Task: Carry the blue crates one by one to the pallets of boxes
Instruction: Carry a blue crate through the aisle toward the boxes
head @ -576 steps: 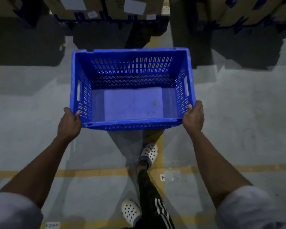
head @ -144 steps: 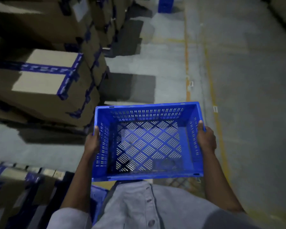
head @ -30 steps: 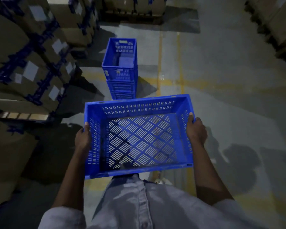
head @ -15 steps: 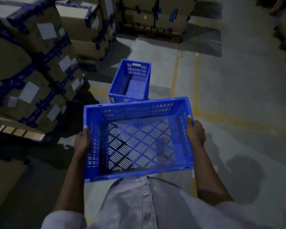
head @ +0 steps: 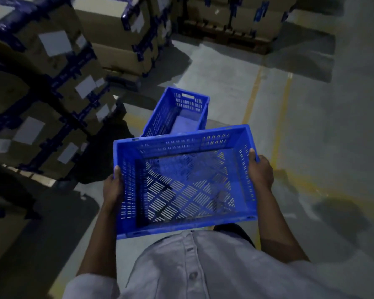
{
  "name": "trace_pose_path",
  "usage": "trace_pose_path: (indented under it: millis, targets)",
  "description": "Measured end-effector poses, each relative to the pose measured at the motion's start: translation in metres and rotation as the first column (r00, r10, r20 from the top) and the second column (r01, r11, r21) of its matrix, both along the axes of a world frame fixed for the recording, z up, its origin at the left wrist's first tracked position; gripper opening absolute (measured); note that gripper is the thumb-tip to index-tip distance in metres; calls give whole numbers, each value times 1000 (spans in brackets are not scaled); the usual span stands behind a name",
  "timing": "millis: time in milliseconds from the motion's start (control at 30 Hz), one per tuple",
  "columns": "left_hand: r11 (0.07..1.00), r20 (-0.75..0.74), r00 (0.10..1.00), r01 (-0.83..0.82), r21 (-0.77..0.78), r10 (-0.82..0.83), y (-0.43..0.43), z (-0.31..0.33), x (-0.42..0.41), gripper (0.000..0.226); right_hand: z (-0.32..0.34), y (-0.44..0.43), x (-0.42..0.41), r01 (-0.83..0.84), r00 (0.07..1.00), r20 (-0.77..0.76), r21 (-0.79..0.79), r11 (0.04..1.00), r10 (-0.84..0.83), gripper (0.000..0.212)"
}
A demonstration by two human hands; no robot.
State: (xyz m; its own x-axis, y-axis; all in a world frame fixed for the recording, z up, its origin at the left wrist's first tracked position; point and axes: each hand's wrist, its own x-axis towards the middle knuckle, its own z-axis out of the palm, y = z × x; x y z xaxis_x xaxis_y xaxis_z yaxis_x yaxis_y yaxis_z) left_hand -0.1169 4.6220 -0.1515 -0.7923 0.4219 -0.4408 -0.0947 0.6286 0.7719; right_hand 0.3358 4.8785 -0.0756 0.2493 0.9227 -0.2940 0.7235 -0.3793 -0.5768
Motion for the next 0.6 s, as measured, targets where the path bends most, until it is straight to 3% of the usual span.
trace_pose_path:
  millis: [100,333,600]
  targets:
    - [993,0,994,-112,-34,112,44,-11,18,103,4,81,-5,-78,997,0,14,997,78,72]
    - [956,-50,955,-292,6,292,137,43,86,104,34,254,-46,-297,954,69,66,953,293,79]
    - [872,-72,870,-489,-19,487,199,28,65,99,22,366,-129,-445,896,13,56,894,445,78]
